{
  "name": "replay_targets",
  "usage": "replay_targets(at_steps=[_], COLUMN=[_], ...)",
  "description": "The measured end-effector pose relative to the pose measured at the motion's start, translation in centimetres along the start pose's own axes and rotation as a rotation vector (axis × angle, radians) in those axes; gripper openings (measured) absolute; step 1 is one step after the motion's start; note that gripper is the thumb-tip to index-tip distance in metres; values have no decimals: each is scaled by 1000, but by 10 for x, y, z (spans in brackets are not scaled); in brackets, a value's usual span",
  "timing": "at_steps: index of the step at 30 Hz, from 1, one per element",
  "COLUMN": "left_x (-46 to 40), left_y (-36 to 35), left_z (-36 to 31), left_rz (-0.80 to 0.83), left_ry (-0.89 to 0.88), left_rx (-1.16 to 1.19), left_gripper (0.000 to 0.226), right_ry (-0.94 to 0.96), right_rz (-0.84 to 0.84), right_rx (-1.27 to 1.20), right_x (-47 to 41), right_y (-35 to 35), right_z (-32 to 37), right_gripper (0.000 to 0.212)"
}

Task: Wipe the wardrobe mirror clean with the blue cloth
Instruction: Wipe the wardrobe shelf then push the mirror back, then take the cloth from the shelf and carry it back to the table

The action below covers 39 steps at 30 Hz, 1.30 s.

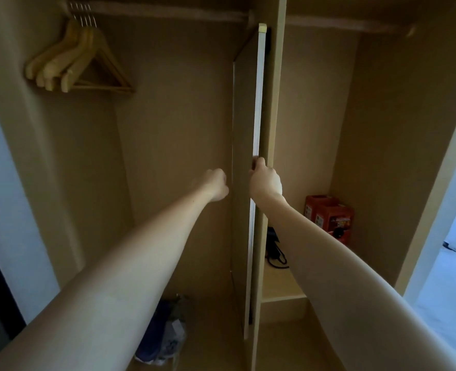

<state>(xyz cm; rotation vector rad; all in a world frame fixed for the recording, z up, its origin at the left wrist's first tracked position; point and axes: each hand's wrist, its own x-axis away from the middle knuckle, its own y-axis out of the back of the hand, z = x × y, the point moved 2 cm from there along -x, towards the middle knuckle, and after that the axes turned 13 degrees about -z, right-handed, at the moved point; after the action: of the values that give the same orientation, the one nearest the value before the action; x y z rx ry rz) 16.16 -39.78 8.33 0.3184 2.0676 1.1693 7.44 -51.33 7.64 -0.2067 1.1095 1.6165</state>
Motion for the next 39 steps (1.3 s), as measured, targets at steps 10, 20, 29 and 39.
replay_targets(at_steps=[10,20,29,39], left_x=[-35,-7,49,105], left_y=[-24,-20,-43,-123], left_z=[-3,-16,-50,-98], left_rz=[-5,-3,81,269], left_ry=[12,14,-64,-101], left_rx=[18,57,132,159], left_gripper=[19,14,26,22], right_ry=[81,33,-100,-180], right_rz=[4,148,301,401], right_rx=[50,57,202,334], right_x=[-16,-5,70,129], right_y=[-26,-14,11,32], right_z=[-15,-26,-96,-214], right_gripper=[31,10,11,28])
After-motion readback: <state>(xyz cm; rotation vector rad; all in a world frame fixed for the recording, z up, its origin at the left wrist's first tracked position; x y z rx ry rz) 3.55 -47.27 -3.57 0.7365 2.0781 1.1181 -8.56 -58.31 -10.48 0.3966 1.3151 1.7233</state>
